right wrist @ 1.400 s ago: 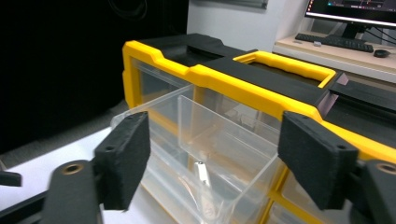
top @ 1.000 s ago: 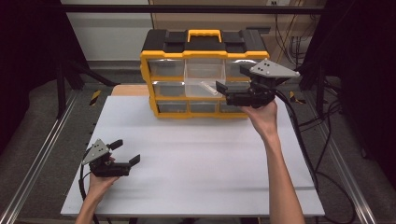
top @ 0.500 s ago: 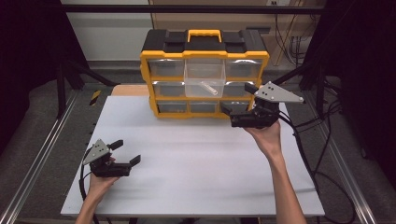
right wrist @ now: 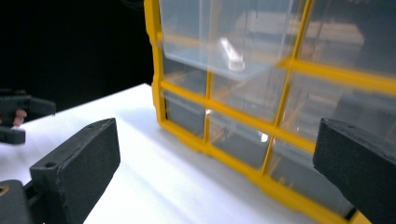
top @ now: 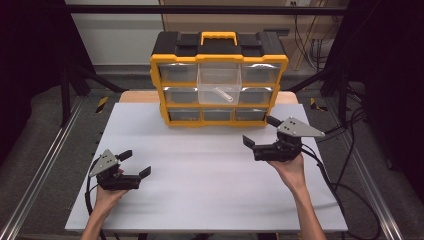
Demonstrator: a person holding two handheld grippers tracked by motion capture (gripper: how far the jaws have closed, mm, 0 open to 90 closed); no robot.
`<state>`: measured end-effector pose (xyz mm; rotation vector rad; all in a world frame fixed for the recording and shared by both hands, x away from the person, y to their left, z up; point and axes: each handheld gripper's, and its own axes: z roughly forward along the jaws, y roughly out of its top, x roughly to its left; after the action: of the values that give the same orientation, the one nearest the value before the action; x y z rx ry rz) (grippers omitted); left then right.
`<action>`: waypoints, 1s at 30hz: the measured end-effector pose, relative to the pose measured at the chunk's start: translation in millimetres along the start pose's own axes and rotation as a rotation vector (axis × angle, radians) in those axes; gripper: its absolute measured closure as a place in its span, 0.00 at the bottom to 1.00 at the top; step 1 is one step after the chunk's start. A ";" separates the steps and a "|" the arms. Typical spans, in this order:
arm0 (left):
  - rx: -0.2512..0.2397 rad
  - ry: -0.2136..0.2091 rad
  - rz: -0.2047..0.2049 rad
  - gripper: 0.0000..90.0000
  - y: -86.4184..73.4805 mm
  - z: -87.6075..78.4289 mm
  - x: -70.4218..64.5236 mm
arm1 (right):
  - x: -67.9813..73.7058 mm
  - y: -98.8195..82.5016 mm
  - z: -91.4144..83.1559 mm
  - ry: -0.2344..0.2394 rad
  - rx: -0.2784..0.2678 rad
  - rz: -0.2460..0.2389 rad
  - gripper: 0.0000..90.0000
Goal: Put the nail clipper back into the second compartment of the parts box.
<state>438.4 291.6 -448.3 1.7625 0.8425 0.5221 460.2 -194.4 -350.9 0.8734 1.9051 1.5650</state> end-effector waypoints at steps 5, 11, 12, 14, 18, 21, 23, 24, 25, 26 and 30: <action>0.000 0.001 0.001 0.03 -0.1 -0.1 -0.3 | -2.6 -25.1 -3.1 -0.003 0.022 0.011 0.01; 0.001 0.000 0.002 0.03 -0.2 -0.1 -0.7 | -5.6 -56.5 -7.5 -0.004 0.048 0.033 0.01; 0.000 0.000 0.002 0.03 -0.2 -0.1 -0.9 | -6.3 -61.2 -8.4 -0.003 0.047 0.040 0.01; -0.001 -0.001 0.003 0.03 -0.1 -0.1 -1.1 | -8.4 -68.8 -9.8 -0.001 0.057 0.046 0.01; -0.002 -0.001 0.003 0.03 -0.2 -0.5 -0.9 | -11.3 -80.4 -14.8 -0.002 0.045 0.060 0.01; -0.002 -0.003 0.003 0.03 -0.3 -0.2 -1.0 | -13.7 -87.6 -18.1 -0.002 0.033 0.070 0.01; -0.001 -0.005 0.006 0.03 -0.2 0.1 -1.6 | -16.2 -93.5 -20.8 -0.001 0.031 0.079 0.01; 0.000 -0.005 0.008 0.03 -0.2 0.2 -2.0 | -16.8 -95.6 -21.5 0.000 0.030 0.085 0.01; 0.001 -0.007 0.009 0.03 -0.3 0.5 -2.2 | -17.7 -98.2 -22.4 -0.001 0.029 0.092 0.01; 0.004 -0.008 0.014 0.03 -0.3 0.9 -2.2 | -18.8 -100.4 -23.0 -0.002 0.034 0.094 0.01; 0.002 -0.008 0.009 0.03 -0.2 0.8 -2.3 | -21.5 -106.8 -25.0 -0.006 0.044 0.098 0.01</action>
<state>437.4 289.4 -448.6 1.7700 0.8304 0.5200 439.5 -240.0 -450.8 1.0030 1.9252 1.5808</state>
